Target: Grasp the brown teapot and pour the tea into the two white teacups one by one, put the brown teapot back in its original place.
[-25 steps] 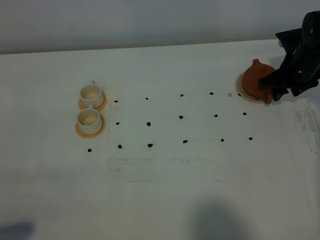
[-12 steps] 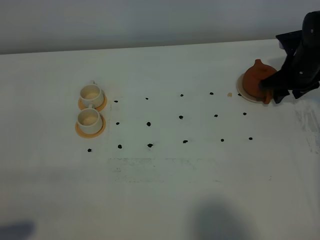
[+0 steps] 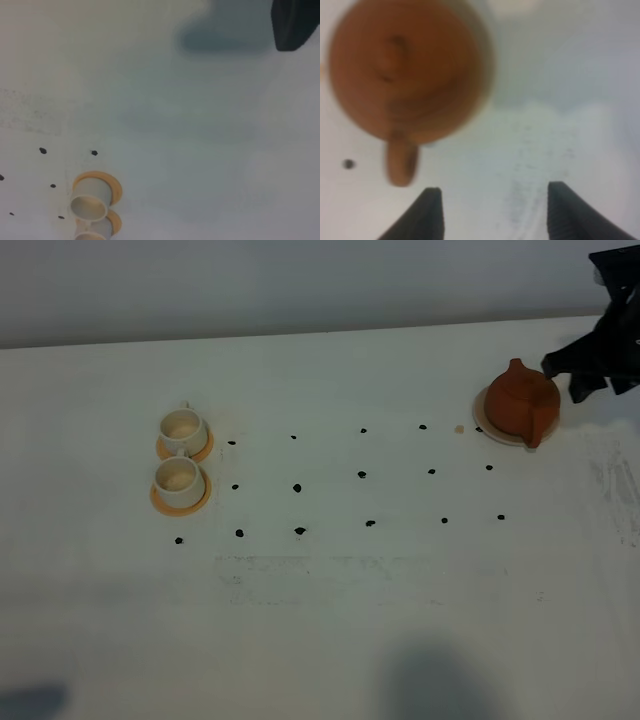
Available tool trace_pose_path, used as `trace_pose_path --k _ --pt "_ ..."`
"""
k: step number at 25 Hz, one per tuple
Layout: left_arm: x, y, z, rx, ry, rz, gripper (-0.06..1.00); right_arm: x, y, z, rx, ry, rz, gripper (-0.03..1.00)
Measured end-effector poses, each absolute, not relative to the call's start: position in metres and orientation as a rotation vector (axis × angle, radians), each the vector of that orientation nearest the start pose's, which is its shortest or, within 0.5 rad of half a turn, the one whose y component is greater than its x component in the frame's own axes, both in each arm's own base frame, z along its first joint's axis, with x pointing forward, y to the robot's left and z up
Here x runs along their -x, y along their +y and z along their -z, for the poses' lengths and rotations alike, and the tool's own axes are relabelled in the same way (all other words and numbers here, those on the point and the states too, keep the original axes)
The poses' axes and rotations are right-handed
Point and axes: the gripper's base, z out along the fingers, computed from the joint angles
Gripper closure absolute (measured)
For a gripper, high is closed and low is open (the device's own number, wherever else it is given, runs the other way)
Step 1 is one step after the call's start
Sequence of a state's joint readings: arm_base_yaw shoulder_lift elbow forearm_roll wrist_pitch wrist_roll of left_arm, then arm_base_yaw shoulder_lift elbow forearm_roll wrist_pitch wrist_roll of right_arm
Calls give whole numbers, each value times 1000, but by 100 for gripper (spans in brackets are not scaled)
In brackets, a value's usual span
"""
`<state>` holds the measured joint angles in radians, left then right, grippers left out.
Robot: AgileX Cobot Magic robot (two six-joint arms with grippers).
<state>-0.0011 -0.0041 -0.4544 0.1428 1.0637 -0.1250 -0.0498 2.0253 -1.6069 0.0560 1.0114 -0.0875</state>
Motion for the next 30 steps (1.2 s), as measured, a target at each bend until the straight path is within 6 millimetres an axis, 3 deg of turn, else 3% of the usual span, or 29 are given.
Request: trace_pose_path --k 7,11,18,30 --pt "1 11 -265 132 2077 -96 62 -425 16 -211 95 2888 -118 52" --pt "1 11 -265 132 2077 -96 62 -425 17 -209 102 2895 -116 52" --pt "1 11 -265 132 2077 -96 62 -428 17 -185 109 2967 -113 52" --pt "1 11 -265 132 2077 -96 62 -430 19 -185 102 2945 -115 52"
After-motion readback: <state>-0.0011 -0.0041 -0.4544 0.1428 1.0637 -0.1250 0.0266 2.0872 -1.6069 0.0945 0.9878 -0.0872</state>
